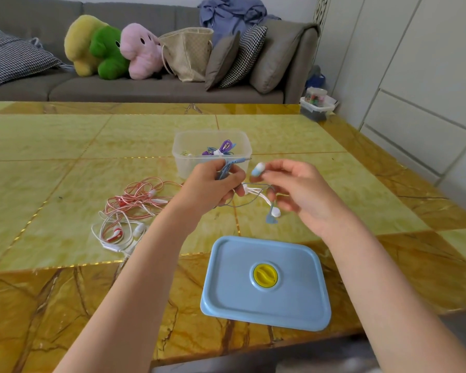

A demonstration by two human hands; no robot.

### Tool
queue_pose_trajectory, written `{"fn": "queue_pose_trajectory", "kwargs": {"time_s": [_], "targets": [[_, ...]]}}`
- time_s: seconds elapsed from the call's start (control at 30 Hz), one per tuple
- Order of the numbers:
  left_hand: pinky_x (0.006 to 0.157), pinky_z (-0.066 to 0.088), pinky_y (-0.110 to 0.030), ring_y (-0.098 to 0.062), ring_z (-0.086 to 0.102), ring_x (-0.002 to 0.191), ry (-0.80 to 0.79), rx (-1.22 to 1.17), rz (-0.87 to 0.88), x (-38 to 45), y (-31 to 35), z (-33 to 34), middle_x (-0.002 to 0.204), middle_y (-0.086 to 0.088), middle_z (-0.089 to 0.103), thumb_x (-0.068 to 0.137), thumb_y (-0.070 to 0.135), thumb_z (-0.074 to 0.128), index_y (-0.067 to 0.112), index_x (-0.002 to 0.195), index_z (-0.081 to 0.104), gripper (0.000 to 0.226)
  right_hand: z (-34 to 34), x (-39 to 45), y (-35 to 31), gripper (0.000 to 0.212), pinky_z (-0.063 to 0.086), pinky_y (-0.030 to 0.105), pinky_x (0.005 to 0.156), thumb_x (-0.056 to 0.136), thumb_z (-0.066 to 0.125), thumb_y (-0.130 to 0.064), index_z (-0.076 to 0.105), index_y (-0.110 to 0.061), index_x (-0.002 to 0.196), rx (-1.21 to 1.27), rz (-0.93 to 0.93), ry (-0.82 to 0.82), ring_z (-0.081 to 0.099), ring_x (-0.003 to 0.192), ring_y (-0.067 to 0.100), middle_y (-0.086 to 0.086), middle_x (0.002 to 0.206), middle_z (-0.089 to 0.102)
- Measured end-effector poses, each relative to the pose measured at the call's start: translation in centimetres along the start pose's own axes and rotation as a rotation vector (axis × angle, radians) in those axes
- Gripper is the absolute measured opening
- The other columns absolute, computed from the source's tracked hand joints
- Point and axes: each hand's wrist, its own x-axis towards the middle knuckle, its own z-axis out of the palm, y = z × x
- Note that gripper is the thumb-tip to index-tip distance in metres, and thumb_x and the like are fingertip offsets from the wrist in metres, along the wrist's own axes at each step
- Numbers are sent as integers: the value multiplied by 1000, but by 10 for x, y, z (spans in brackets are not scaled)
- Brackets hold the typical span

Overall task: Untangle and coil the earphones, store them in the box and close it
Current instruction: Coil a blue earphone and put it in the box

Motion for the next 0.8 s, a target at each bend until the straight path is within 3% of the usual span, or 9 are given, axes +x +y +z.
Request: {"fn": "queue_pose_trajectory", "kwargs": {"time_s": [0.13, 0.3, 0.47, 0.53, 0.6, 0.7, 0.8], "targets": [[39, 29, -13, -4, 33, 39, -7, -41, -17, -2, 2, 0, 52, 8, 54, 93, 9, 52, 0, 92, 59, 11, -8, 3, 0, 7, 21, 15, 30, 96, 44, -4, 47, -10, 93, 355, 117, 107, 40, 36, 7, 11, 77, 69], [37, 25, -12, -2, 28, 35, 54, -98, -31, -2, 4, -3, 49, 6, 48, 94, 3, 48, 7, 81, 61, 19, -8, 4, 1, 11, 30, 15, 34, 94, 44, -1, 46, -11, 99, 317, 91, 229, 59, 43, 13, 4, 62, 68], [37, 24, -11, -2, 28, 35, 80, -133, -34, -1, 5, -6, 49, 8, 47, 96, 3, 43, 8, 89, 61, 20, -10, 3, -4, 14, 38, 17, 37, 95, 44, -5, 53, -13, 87, 312, 46, 187, 62, 49, 18, 1, 52, 59], [37, 24, -11, -1, 29, 34, 92, -134, -38, -1, 4, -6, 51, 6, 47, 97, 3, 42, 8, 90, 61, 21, -10, 3, -3, 14, 37, 17, 37, 98, 43, -12, 54, -11, 89, 242, 48, 136, 58, 48, 17, 1, 49, 58], [37, 25, -11, -1, 29, 35, 109, -130, -39, 0, 4, -6, 51, 6, 48, 97, 4, 41, 9, 89, 61, 22, -11, 2, -1, 6, 35, 18, 37, 95, 51, -11, 54, -12, 100, 47, 12, 81, 53, 48, 15, 2, 63, 64], [38, 27, -11, -1, 33, 37, 170, -59, -12, 2, 3, -6, 59, 5, 53, 98, 9, 41, 10, 89, 63, 23, -11, 1, 0, 36, 36, 21, 40, 86, 62, -7, 50, -21, 117, -314, -47, 0, 53, 52, 13, 0, 97, 58], [40, 28, -11, -1, 35, 39, 209, -53, -10, 3, 4, -4, 72, 1, 51, 99, 17, 40, 8, 95, 63, 25, -8, 2, 3, 30, 42, 25, 44, 87, 62, -10, 54, -20, 114, -465, -30, -41, 55, 59, 16, 1, 99, 58]]}}
